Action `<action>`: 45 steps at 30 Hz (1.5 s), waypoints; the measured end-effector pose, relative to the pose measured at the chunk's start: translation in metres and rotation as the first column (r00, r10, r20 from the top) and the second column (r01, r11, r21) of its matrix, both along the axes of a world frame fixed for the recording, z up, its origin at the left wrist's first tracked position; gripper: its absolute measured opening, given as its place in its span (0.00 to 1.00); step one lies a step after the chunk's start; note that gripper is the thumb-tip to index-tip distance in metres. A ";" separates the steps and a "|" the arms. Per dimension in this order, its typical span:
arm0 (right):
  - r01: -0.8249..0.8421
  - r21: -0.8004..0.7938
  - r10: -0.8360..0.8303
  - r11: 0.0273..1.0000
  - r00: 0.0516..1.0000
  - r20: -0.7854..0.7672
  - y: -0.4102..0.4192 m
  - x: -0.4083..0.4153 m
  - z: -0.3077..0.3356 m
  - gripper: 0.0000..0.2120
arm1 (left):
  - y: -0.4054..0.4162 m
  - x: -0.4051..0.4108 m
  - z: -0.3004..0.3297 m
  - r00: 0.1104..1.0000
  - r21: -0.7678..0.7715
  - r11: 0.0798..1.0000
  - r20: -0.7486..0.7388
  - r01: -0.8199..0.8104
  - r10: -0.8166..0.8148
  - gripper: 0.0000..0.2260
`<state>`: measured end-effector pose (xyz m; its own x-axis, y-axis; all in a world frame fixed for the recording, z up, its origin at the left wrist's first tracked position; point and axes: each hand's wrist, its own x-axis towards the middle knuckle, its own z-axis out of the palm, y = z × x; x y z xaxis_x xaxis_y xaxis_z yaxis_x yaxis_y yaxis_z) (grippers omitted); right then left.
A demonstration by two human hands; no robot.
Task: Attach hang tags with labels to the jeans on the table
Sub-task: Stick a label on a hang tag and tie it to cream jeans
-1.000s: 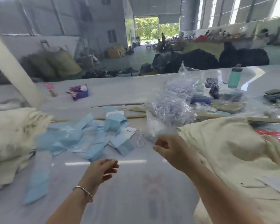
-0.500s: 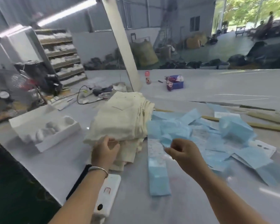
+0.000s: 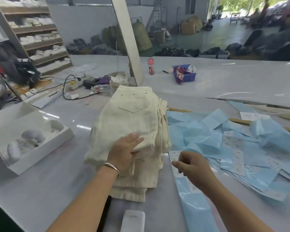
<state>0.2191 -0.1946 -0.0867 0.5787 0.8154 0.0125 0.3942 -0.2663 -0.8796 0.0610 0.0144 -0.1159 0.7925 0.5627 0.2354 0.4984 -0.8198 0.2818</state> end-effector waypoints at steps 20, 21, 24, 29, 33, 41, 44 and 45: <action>0.085 0.285 -0.100 0.955 0.994 0.037 -0.023 0.009 0.029 0.19 | -0.070 0.052 0.081 0.994 -0.171 0.979 0.022 0.107 -0.105 0.45; 0.039 0.248 -0.080 0.968 0.985 0.155 -0.033 0.015 0.040 0.19 | -0.069 0.058 0.082 0.993 -0.096 0.989 0.050 0.109 -0.105 0.48; -0.035 0.171 -0.050 0.985 0.881 0.470 -0.070 0.029 0.072 0.23 | -0.072 0.082 0.095 0.990 0.167 0.980 0.071 0.112 -0.126 0.40; -0.145 0.288 -0.090 0.946 0.739 0.668 -0.126 0.041 0.107 0.23 | -0.076 0.128 0.128 0.979 0.172 0.974 0.116 0.148 -0.169 0.45; -0.101 0.540 -0.263 0.836 0.789 0.555 -0.175 0.056 0.108 0.25 | -0.097 0.151 0.142 0.966 -0.289 0.922 0.113 0.257 -0.234 0.31; 0.538 0.433 -0.629 0.723 0.771 0.093 -0.301 0.114 0.082 0.06 | -0.221 0.167 0.165 0.921 -0.092 0.937 0.240 0.336 -0.307 0.16; 0.704 0.351 -0.753 0.617 0.658 0.004 -0.350 0.131 0.082 0.17 | -0.288 0.180 0.190 0.893 0.058 0.933 0.274 0.356 -0.358 0.12; 0.738 0.339 -0.780 0.583 0.625 -0.017 -0.366 0.135 0.084 0.18 | -0.311 0.185 0.198 0.879 0.079 0.923 0.282 0.377 -0.383 0.11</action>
